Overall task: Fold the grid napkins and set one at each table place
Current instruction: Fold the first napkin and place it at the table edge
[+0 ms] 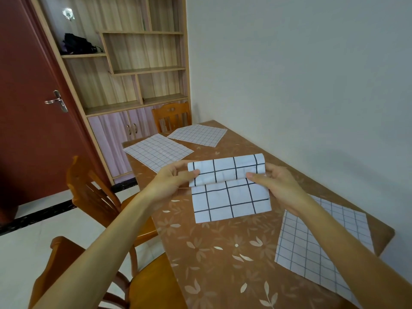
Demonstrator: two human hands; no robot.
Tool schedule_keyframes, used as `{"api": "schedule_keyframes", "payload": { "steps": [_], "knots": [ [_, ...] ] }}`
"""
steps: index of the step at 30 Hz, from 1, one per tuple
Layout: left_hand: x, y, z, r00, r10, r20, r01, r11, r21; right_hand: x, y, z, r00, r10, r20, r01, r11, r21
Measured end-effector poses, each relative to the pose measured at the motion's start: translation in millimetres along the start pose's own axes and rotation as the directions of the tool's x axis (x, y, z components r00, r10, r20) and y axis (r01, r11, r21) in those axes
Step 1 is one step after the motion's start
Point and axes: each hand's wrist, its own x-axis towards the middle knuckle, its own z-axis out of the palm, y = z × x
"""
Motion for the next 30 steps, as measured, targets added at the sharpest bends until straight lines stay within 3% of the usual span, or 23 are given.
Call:
{"api": "schedule_keyframes", "payload": {
  "steps": [7, 14, 17, 23, 27, 30],
  "knots": [
    [-0.9, -6.8, -4.5, 0.988, -0.05, 0.147, 0.06, 0.996, -0.068, -5.6, 3.3, 0.9, 0.999, 0.024, 0.042, -0.025, 0.999, 0.037],
    [-0.1, -12.9, -4.1, 0.998, 0.022, 0.064, -0.034, 0.978, 0.204, -3.3, 7.9, 3.1, 1.0, 0.02, 0.017, -0.021, 1.0, 0.021],
    [-1.2, -16.4, -3.5, 0.987, -0.079, 0.136, 0.078, 0.997, 0.015, -1.7, 13.5, 2.6, 0.999, 0.032, -0.023, -0.03, 0.998, 0.064],
    [1.9, -21.6, -4.1, 0.955, -0.206, 0.214, 0.268, 0.909, -0.32, -0.3, 26.0, 0.6, 0.998, 0.032, -0.047, -0.028, 0.996, 0.085],
    [4.5, -24.5, -9.0, 0.943, -0.232, 0.24, 0.315, 0.856, -0.409, 2.1, 29.4, -3.3, 0.999, 0.038, -0.012, -0.038, 0.999, 0.027],
    [7.5, -27.8, -9.5, 0.947, -0.24, 0.213, 0.297, 0.905, -0.304, 3.5, 30.6, -2.8, 0.999, 0.039, 0.025, -0.039, 0.999, -0.005]
  ]
}}
